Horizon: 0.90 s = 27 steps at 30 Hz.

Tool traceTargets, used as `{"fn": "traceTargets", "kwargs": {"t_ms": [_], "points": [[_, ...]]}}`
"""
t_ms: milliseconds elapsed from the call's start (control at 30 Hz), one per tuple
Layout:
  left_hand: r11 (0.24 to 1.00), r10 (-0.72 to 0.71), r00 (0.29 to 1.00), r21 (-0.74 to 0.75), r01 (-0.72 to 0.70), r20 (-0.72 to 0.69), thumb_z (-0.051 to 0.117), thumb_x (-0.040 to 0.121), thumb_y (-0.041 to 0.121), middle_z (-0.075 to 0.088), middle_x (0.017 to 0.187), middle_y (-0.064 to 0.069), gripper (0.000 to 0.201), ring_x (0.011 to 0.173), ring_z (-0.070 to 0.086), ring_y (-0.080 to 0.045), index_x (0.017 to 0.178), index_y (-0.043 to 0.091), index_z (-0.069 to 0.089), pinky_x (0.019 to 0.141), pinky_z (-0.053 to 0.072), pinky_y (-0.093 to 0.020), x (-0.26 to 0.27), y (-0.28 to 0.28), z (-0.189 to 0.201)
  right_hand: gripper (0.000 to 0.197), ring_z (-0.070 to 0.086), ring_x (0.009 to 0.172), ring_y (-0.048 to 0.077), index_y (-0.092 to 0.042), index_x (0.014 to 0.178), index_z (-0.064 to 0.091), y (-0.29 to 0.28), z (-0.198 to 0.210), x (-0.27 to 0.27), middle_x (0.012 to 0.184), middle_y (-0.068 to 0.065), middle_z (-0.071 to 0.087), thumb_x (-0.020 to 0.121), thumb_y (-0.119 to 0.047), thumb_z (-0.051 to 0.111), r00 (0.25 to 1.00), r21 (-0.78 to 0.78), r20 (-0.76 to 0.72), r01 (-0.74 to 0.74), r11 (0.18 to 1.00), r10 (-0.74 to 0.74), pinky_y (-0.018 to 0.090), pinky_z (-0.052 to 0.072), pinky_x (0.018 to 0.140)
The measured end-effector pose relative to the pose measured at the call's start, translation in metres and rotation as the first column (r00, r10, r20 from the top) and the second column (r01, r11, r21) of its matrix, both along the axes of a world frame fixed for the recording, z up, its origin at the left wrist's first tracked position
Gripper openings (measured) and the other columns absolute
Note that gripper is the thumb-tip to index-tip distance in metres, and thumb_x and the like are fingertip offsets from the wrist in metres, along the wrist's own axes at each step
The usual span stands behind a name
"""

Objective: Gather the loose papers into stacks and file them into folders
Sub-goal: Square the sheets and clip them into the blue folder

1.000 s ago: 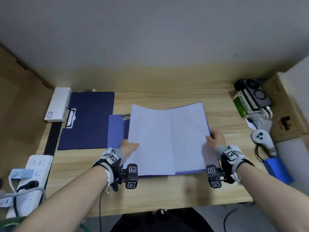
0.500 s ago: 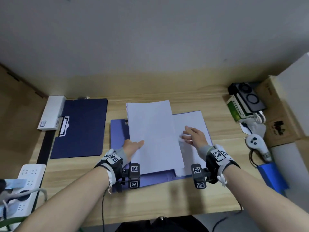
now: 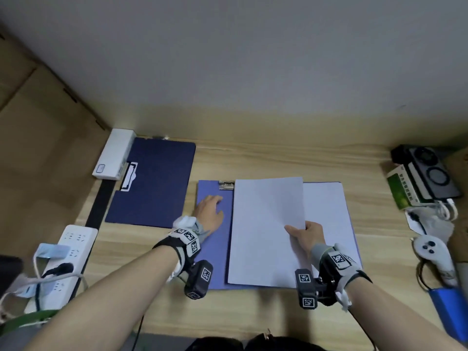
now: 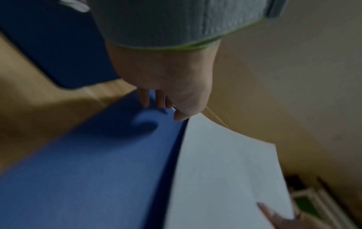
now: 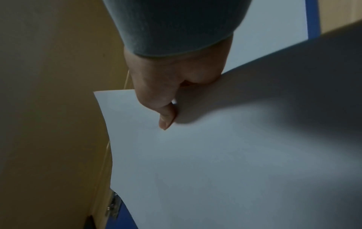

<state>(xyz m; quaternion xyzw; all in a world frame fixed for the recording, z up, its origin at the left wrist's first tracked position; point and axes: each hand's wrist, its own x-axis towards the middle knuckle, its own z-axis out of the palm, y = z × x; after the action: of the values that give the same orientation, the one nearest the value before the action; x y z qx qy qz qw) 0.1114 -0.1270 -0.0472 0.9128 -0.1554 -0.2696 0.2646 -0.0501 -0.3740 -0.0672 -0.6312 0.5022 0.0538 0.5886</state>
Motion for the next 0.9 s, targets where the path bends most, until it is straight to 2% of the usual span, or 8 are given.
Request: {"fn": "traceTargets", "kwargs": {"t_ms": [67,167,300,433,533,700,800,900], "points": [[0.968,-0.203,0.971,0.178,0.179,0.123,0.051,0.090,0.013,0.037,0.150,-0.009,0.057,0.138,0.035,-0.028,0.146,0.010,0.037,0.111,0.034,-0.040,0.016,0.005,-0.005,0.014,0.066,0.073,0.024,-0.005,0.088,0.072,-0.001,-0.010,-0.004,0.081,0.008,0.072,0.078,-0.011,0.079,0.999,-0.006,-0.033,-0.016,1.000,0.016,0.034,0.054,0.073],[0.876,-0.389,0.910,0.363,0.316,0.145,0.048,0.089,0.015,0.014,0.162,-0.008,0.072,0.150,0.015,-0.025,0.153,0.009,0.016,0.119,0.021,-0.043,0.035,0.000,-0.015,0.010,0.068,0.080,0.025,-0.012,0.083,0.070,-0.002,-0.022,-0.007,0.087,0.008,0.073,0.080,-0.015,0.078,0.996,-0.043,-0.074,-0.052,0.998,0.048,0.035,0.055,0.079],[0.851,-0.368,0.930,0.407,0.332,0.010,0.041,0.090,0.013,-0.007,0.164,-0.002,0.081,0.152,-0.001,-0.018,0.155,0.014,-0.007,0.123,0.009,-0.041,0.044,-0.007,-0.027,0.015,0.069,0.084,0.026,-0.011,0.089,0.069,-0.004,-0.027,-0.009,0.089,0.008,0.073,0.081,-0.019,0.078,0.995,-0.063,-0.092,-0.044,0.997,0.038,0.038,0.056,0.083],[0.850,-0.339,0.941,0.423,0.314,-0.018,0.041,0.088,0.012,-0.010,0.164,-0.003,0.083,0.152,-0.005,-0.019,0.155,0.015,-0.008,0.121,0.005,-0.044,0.039,-0.013,-0.033,0.018,0.070,0.085,0.029,-0.011,0.088,0.070,-0.006,-0.032,-0.007,0.091,0.010,0.074,0.079,-0.023,0.079,0.993,-0.066,-0.109,-0.060,0.996,0.052,0.043,0.058,0.083],[0.854,-0.319,0.947,0.427,0.298,-0.024,0.044,0.087,0.011,-0.011,0.164,-0.003,0.086,0.152,-0.007,-0.020,0.155,0.015,-0.009,0.122,0.006,-0.044,0.040,-0.020,-0.034,0.014,0.069,0.085,0.028,-0.012,0.086,0.068,-0.006,-0.031,-0.004,0.089,0.009,0.073,0.080,-0.020,0.078,0.992,-0.072,-0.116,-0.052,0.996,0.044,0.039,0.056,0.083],[0.871,-0.295,0.953,0.392,0.298,-0.068,0.047,0.085,0.002,-0.004,0.164,-0.005,0.083,0.152,0.001,-0.022,0.155,0.015,0.004,0.122,0.014,-0.041,0.049,-0.022,-0.027,0.012,0.068,0.084,0.027,-0.017,0.081,0.067,-0.005,-0.030,-0.005,0.087,0.008,0.073,0.079,-0.021,0.078,0.991,-0.085,-0.126,-0.053,0.995,0.042,0.040,0.056,0.083],[0.876,-0.303,0.953,0.384,0.291,-0.032,0.049,0.084,-0.001,0.011,0.162,-0.010,0.070,0.145,0.024,-0.028,0.148,0.010,0.023,0.115,0.027,-0.041,0.052,-0.027,-0.013,0.013,0.067,0.083,0.026,-0.017,0.080,0.066,-0.004,-0.029,-0.004,0.086,0.007,0.071,0.080,-0.021,0.078,0.992,-0.090,-0.123,-0.050,0.995,0.039,0.037,0.055,0.082],[0.874,-0.297,0.954,0.390,0.289,-0.042,0.050,0.085,-0.002,0.029,0.155,-0.013,0.055,0.128,0.047,-0.036,0.138,0.007,0.037,0.099,0.043,-0.044,0.057,-0.033,-0.003,0.013,0.067,0.085,0.027,-0.015,0.084,0.066,-0.005,-0.027,-0.003,0.089,0.008,0.071,0.081,-0.021,0.078,0.991,-0.086,-0.125,-0.055,0.995,0.044,0.038,0.055,0.085]]}}
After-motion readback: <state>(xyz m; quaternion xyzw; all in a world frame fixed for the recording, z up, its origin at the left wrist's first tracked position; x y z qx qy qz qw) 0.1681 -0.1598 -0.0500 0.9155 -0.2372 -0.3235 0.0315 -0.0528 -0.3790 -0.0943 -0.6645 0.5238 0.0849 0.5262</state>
